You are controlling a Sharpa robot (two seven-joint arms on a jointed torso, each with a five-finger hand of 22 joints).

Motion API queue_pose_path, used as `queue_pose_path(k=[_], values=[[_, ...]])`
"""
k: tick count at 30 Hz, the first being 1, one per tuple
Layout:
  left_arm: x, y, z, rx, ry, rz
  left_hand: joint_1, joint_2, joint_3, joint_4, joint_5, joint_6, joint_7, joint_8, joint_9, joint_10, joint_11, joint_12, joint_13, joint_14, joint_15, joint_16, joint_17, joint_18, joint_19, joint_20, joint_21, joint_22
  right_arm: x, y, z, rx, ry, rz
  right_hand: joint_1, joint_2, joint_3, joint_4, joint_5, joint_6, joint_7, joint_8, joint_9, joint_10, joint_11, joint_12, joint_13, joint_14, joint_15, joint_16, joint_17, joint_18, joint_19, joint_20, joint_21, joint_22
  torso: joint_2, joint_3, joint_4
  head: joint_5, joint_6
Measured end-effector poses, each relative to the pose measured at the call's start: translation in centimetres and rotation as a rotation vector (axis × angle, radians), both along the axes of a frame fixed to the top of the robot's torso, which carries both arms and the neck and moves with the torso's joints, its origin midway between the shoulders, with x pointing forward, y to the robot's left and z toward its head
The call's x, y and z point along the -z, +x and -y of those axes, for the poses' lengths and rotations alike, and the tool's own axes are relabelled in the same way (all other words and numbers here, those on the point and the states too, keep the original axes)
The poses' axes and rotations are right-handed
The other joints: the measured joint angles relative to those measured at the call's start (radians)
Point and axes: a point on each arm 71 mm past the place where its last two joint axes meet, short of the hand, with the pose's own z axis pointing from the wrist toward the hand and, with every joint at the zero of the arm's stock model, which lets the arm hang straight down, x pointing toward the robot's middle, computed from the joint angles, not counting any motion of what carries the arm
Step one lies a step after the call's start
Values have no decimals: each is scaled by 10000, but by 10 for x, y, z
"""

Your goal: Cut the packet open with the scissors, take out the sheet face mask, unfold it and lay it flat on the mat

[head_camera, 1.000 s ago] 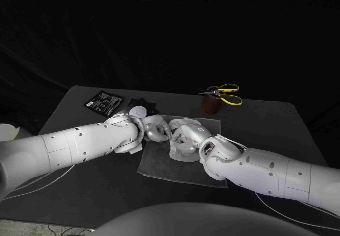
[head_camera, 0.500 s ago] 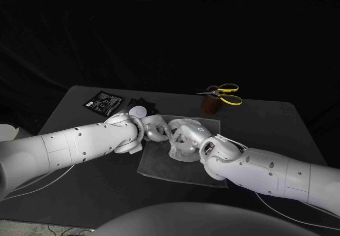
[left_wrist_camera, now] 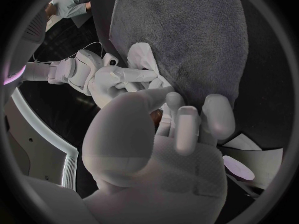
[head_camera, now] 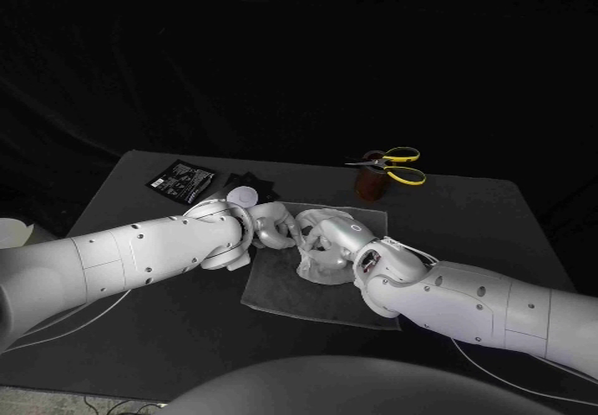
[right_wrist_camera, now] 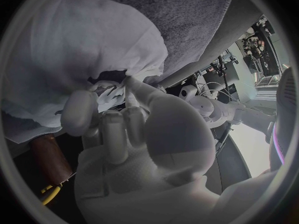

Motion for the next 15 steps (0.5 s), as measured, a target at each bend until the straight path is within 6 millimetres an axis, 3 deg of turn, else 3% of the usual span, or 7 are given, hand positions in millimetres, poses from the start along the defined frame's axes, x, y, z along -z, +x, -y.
queue_pose_path(k=[15], values=[[0, 0, -1, -8, 9, -9, 0, 0, 0, 0, 0, 1, -1, 0, -37, 0, 0, 69, 20, 0, 0, 0, 0, 0, 0, 0, 0, -1, 0, 1, 12, 190, 25, 108, 0, 130, 74, 73, -1, -21, -18, 197, 157, -9, -7, 107, -6, -1, 0, 7, 4, -3, 18, -18, 150, -8, -2, 1, -6, -13, 0]])
